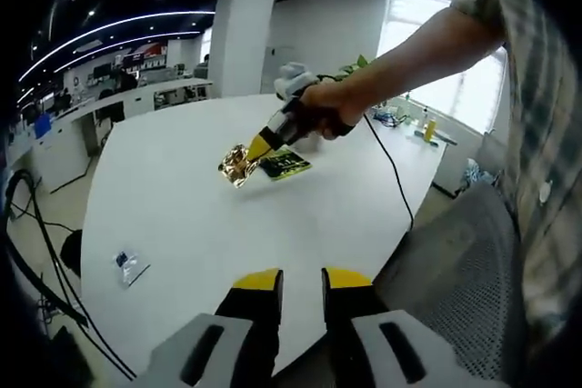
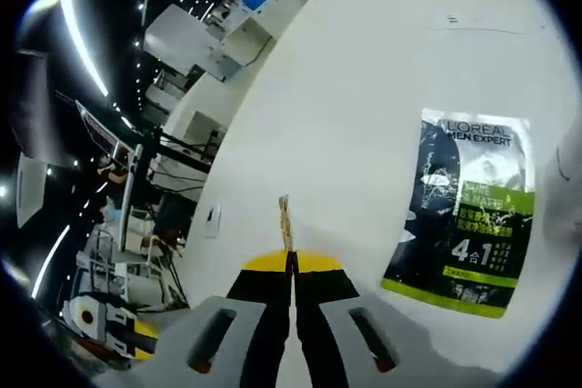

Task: Arrange the skincare products in the storage area until every visible bottle or jar stands upright without overlapping.

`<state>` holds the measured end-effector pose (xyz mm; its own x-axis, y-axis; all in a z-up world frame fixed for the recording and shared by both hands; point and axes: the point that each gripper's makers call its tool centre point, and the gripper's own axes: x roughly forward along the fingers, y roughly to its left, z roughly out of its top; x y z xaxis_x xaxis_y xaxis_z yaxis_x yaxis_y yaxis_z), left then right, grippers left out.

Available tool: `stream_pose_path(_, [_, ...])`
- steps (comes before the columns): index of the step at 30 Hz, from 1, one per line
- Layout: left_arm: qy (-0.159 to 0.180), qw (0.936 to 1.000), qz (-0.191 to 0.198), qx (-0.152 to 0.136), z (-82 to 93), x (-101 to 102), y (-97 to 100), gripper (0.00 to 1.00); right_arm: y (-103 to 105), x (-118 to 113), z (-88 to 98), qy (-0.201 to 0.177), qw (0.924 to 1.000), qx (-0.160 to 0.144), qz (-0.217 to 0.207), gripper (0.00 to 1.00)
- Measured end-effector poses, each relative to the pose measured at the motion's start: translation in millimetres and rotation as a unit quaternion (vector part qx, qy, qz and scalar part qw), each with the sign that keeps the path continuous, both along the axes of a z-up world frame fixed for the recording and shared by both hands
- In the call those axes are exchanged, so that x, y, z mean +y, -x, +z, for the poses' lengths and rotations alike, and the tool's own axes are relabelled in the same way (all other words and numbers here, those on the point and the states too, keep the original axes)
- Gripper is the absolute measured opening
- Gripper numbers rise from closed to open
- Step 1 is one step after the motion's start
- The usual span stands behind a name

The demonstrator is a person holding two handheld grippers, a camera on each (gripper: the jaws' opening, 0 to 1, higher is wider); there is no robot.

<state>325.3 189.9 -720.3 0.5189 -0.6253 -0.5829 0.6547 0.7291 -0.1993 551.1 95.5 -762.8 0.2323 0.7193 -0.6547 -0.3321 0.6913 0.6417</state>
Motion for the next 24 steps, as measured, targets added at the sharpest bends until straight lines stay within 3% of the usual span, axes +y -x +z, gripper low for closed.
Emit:
stream_pose_path(8, [-0.005, 0.9999, 0.011, -0.001, -1.1, 4.2, -2.7, 0.18, -8.2, -8.5, -12.1, 0.015, 0.9998, 0.006, -0.007, 0.00])
stream_pose_path(24, [-0.020, 0.9997, 0.009, 0.006, -7.0, 6.2, -1.8, 0.17, -29.0, -18.2, -14.2, 0.025, 0.9995, 0.003, -0.020, 0.00])
